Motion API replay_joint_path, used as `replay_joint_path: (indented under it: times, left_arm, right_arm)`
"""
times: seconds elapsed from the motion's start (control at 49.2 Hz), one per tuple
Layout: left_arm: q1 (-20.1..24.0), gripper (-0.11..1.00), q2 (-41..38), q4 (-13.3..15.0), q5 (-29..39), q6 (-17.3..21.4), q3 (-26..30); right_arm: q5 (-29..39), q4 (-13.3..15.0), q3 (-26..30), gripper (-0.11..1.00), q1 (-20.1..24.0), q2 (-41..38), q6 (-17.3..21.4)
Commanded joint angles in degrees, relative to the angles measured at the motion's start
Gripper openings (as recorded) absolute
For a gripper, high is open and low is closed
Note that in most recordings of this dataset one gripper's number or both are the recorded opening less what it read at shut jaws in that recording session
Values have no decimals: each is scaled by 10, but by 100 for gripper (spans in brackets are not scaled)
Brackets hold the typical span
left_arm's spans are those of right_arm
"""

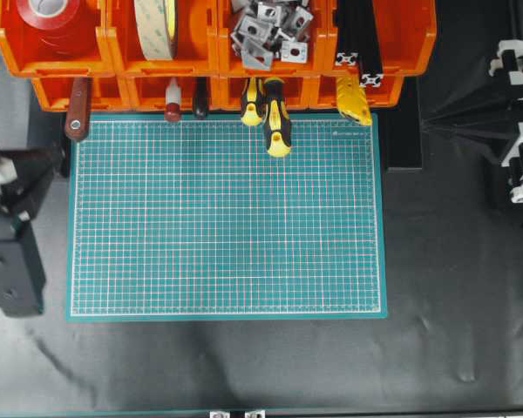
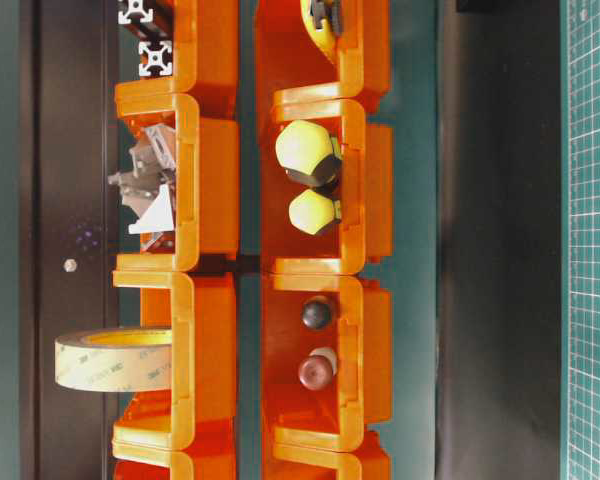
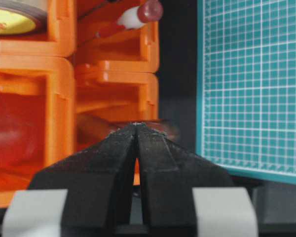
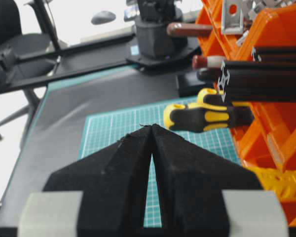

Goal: Pick scraper from container rack with left arm.
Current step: 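Move the left gripper toward the brown-handled scraper hanging on the rack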

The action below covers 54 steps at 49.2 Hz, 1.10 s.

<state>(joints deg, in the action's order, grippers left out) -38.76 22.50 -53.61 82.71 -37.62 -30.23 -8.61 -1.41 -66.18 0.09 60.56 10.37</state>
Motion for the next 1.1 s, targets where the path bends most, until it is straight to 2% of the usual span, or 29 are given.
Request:
replay_joint_path:
  times: [0.0,0.264,0.427,0.508,0.671,0.772,0.813,0.955,1.077]
  left_arm:
    - [-1,0,-13,-11,3,-24,-12]
    - [0,0,-32,-11,15,-24,-22]
    - [1,3,-24,-11,-9,-25,-31]
    - [2,17,-21,-11,-19,-25,-39]
    - [18,66,-22,-11,-33,-25,-65]
    - [38,87,-20,-11,-58,-21,-75]
    - [48,90,-18,-11,-69,-20,-77]
    - [83,90,-23,-11,-106,-17,-94]
    - [102,90,-35,-11,-112,-16,-106]
  right_arm:
    - [1,-3,18,1,1,-4,4]
    - [2,-3,15,1,1,-3,15]
    - [2,-3,14,1,1,-3,15]
    - [2,-3,14,1,1,-3,15]
    - [1,-3,14,1,-1,-2,16]
    - [2,-3,13,1,-1,-2,17]
    - [2,-4,14,1,-1,-2,17]
    - [1,-4,13,1,-1,-2,18]
    - [2,-4,14,1,-1,0,28]
